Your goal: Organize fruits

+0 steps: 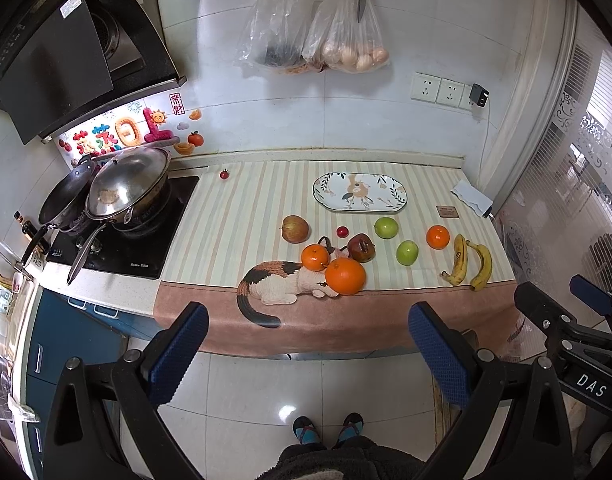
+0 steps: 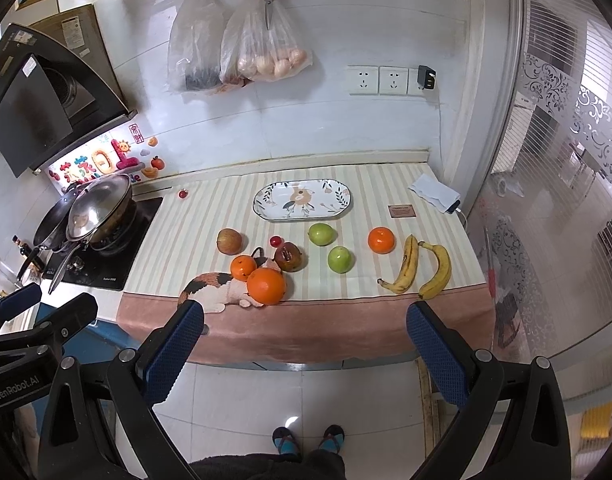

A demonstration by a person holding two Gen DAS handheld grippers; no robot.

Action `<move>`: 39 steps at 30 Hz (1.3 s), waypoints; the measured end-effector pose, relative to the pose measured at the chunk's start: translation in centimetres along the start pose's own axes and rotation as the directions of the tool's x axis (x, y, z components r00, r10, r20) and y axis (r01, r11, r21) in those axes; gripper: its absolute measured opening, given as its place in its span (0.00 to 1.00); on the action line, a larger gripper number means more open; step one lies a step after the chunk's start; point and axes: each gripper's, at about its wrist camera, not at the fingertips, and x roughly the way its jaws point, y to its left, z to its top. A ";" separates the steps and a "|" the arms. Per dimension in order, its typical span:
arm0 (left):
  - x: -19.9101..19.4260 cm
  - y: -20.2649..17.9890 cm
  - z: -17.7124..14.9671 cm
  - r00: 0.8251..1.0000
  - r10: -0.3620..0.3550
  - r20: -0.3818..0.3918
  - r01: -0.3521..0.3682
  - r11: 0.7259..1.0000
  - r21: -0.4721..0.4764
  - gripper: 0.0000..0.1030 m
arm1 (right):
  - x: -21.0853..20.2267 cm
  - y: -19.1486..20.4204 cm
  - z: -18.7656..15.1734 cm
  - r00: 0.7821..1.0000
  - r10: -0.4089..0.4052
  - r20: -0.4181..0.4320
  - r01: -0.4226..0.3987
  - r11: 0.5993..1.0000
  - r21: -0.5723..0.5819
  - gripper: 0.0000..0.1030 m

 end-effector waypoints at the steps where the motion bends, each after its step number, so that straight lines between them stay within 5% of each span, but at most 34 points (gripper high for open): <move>1: 0.0 0.0 0.0 1.000 0.000 0.001 0.000 1.000 0.000 0.99 | 0.1 0.0 0.1 1.000 -0.001 -0.001 0.001 1.000 -0.001 1.00; 39: 0.1 -0.1 0.0 1.000 -0.001 0.001 0.001 1.000 -0.002 0.99 | 0.4 0.0 0.3 1.000 -0.001 0.000 0.001 1.000 0.006 1.00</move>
